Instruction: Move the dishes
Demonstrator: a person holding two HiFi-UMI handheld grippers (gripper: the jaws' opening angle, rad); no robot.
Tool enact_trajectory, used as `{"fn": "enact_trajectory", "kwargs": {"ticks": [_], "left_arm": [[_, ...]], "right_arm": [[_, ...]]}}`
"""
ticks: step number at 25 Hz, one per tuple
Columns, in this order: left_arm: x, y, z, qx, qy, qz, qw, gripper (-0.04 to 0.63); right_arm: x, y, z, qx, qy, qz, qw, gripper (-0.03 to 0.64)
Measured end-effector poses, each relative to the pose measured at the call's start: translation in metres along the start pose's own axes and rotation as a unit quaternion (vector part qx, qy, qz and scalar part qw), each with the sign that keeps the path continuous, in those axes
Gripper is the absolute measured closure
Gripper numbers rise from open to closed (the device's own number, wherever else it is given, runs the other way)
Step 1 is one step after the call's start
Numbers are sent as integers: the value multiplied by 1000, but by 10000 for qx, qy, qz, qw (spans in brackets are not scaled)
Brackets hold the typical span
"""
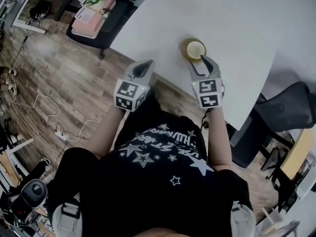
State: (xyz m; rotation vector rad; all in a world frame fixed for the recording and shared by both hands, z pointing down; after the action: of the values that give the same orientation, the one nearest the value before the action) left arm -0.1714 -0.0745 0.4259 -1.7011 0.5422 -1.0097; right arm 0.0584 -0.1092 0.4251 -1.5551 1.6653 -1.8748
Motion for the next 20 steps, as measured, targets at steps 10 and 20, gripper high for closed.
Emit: {"fn": "enact_trajectory", "kwargs": {"ticks": [10,20], "left_arm": [[18,-1,-46,-140,-284,46,9995,584],[26,-4,-85,-73,-432,12,9990,584]], "right_arm": [[37,16,-5,-856,-120,-1333,9873,518],[54,28,-12,-778,-297,-1897,9783,591]]}}
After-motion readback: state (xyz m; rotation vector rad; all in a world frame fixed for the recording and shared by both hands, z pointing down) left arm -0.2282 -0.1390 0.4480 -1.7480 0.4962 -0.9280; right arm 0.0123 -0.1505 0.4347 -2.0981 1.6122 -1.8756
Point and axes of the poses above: the fingertips, and each gripper's own axes: x forward along the fingers, z to its right, y out of its top, the point moved 8 cm from there along -x, backward along the fingers, and after that the axes turned 2 degrees about z, right-handed, at the moved point
